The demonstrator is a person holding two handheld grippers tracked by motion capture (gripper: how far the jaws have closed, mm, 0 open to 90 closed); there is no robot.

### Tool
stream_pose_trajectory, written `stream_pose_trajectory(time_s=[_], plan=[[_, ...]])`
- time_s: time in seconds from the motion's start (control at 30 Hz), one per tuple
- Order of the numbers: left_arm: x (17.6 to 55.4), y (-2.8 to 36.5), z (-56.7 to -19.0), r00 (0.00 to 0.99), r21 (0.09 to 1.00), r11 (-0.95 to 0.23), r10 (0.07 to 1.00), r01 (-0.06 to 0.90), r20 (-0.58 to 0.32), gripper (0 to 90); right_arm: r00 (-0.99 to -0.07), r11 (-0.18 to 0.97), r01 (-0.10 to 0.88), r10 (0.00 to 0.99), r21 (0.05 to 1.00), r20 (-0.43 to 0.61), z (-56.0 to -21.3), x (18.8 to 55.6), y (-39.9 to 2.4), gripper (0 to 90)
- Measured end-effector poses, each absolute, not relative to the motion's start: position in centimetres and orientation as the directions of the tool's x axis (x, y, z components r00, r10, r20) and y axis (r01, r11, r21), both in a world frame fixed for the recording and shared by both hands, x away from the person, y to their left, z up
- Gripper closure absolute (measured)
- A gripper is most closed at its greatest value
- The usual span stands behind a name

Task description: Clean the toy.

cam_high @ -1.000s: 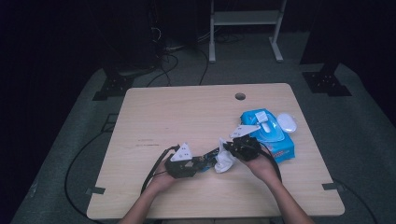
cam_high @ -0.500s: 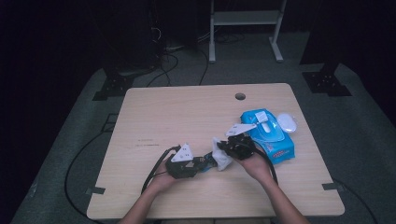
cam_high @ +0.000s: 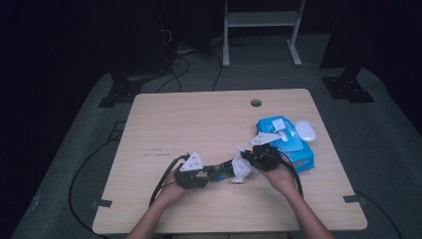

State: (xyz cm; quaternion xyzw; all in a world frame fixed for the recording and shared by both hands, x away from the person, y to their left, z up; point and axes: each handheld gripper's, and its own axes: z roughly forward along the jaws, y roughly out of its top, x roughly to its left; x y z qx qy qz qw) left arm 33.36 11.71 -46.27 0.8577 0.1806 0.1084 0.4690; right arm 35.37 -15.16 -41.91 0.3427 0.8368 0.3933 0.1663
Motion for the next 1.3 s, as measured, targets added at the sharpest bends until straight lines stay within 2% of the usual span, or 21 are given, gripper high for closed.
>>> stream_pose_trajectory(time_s=[0.17,0.37,0.47,0.6,0.87,1.07,1.3], plan=[[33.5,11.3,-46.5,0.915,0.843,-0.497,0.404,0.203,0.018,66.8,-0.723,0.477,0.424,0.691,0.77,-0.029,-41.7,34.9,-13.9,86.9],[33.3,11.3,-46.5,0.914,0.841,-0.499,0.404,0.208,0.014,66.8,-0.812,0.499,0.369,0.584,0.784,0.01,-41.9,33.7,-9.9,86.9],[33.3,11.4,-46.5,0.913,0.839,-0.499,0.407,0.215,0.008,66.9,-0.824,0.525,0.347,0.566,0.777,-0.014,-41.8,33.4,-8.9,86.9],[33.3,11.3,-46.4,0.911,0.836,-0.507,0.411,0.209,0.021,67.0,-0.788,0.528,0.364,0.614,0.767,-0.049,-41.6,34.1,-10.7,86.8],[33.5,11.2,-46.5,0.914,0.84,-0.5,0.406,0.211,0.012,67.4,-0.683,0.449,0.463,0.73,0.764,-0.016,-41.5,35.4,-16.2,86.9],[33.7,11.5,-46.6,0.913,0.846,-0.489,0.408,0.213,0.006,66.5,-0.676,0.459,0.437,0.735,0.773,-0.055,-42.0,34.7,-15.3,87.2],[33.7,11.2,-46.7,0.911,0.847,-0.493,0.411,0.2,0.023,66.1,-0.702,0.448,0.43,0.712,0.784,-0.022,-41.7,34.6,-15.1,87.3]])
